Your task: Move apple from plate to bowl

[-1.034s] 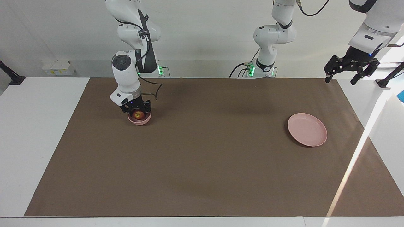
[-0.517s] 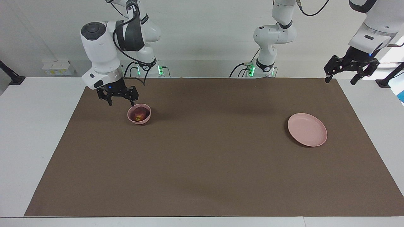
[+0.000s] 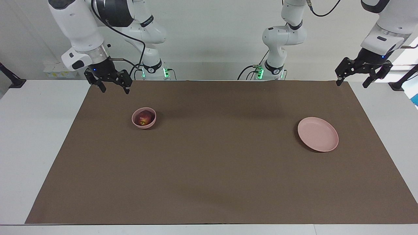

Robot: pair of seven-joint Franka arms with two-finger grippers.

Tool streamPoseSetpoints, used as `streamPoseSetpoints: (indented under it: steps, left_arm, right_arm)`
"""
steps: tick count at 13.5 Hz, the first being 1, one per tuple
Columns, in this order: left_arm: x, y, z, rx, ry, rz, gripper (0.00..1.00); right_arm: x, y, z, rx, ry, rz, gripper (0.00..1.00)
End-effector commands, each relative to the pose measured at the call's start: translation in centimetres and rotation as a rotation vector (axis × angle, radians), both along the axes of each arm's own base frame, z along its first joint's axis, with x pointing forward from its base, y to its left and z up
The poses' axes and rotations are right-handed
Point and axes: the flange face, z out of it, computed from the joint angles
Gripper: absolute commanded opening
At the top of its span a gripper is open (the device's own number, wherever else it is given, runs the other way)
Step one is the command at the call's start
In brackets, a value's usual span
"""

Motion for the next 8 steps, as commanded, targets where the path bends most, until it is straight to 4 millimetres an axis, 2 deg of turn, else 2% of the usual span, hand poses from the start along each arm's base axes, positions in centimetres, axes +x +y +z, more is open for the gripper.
streamPoseSetpoints:
  steps: [1,8]
  left_arm:
    - [-0.27,0.02,0.15,-0.014,0.008,0.009,1.0]
    - [-0.27,0.02,0.08,-0.014,0.009,0.009,1.0]
  right_arm:
    - [-0.04,0.11,1.65,0.018,0.007,-0.018,1.0]
    - [-0.69,0.28,1.33,0.013,0.017,-0.012,1.0]
